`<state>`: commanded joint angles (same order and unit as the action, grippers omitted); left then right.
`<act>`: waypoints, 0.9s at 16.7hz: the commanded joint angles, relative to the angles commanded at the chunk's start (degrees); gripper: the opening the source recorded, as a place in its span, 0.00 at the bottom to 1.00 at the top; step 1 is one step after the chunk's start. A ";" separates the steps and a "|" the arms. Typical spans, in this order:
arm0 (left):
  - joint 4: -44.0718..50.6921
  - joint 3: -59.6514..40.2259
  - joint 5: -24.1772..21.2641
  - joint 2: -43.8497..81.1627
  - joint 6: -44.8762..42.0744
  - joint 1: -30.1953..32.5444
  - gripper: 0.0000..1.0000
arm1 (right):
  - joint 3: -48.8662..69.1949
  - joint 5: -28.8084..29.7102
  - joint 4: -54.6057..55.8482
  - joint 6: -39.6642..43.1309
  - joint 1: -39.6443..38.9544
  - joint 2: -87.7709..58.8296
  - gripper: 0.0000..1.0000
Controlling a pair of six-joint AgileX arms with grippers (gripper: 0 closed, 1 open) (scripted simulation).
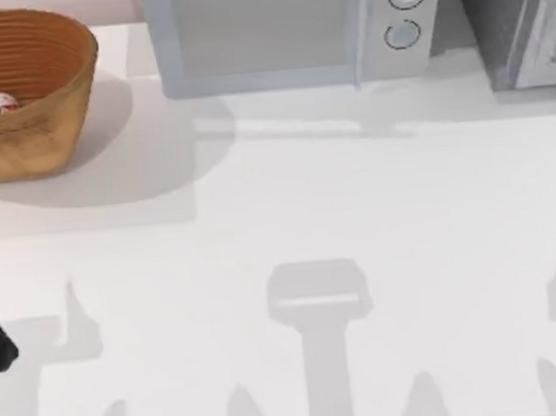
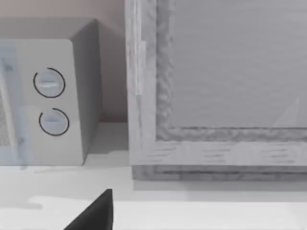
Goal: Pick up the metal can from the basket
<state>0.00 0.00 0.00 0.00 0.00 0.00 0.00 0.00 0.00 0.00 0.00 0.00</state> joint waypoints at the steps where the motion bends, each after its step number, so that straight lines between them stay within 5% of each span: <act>1: 0.00 0.00 0.00 0.00 0.00 0.00 1.00 | 0.00 0.00 0.00 0.00 0.00 0.00 1.00; 8: 5.63 -9.26 0.87 11.16 -0.13 -1.38 1.00 | 0.00 0.00 0.00 0.00 0.00 0.00 1.00; 15: 20.78 -37.94 0.50 42.22 -1.05 -2.57 1.00 | 0.00 0.00 0.00 0.00 0.00 0.00 1.00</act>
<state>20.78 -37.94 0.50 42.22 -1.05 -2.57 0.00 0.00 0.00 0.00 0.00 0.00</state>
